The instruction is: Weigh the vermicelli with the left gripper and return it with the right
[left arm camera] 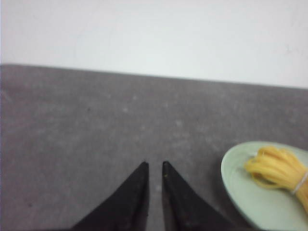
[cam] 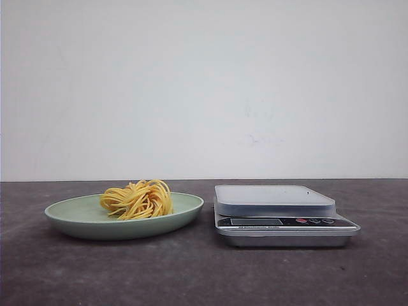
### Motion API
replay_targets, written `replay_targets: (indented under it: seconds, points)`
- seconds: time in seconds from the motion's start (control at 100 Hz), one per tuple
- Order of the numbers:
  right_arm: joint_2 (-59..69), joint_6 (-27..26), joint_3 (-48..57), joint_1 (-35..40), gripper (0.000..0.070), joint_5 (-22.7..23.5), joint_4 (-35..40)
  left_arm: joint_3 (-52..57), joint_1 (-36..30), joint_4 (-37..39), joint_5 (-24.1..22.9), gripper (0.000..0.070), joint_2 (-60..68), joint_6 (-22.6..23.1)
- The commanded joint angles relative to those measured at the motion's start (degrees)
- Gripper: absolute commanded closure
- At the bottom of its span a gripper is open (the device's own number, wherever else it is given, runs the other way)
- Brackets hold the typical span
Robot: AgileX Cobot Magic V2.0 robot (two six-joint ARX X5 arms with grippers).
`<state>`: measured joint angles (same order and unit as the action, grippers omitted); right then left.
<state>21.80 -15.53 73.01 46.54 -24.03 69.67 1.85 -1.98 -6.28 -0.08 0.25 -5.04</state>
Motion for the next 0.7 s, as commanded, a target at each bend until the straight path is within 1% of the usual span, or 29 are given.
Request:
replay_targets:
  seconds: [0.0, 0.1, 0.69]
  points:
    - [0.09, -0.94, 0.70, 0.52, 0.0693, -0.02, -0.59, -1.09, 0.13, -0.72, 0.13, 0.0684, -0.07, 0.94]
    - [0.09, -0.92, 0.70, 0.52, 0.0693, -0.02, -0.59, -1.09, 0.13, -4.79, 0.11, 0.0683, -0.07, 0.94]
    - [0.09, -0.94, 0.70, 0.52, 0.0693, -0.02, -0.59, -1.05, 0.15, -4.46, 0.07, 0.0683, 0.00, 0.92]
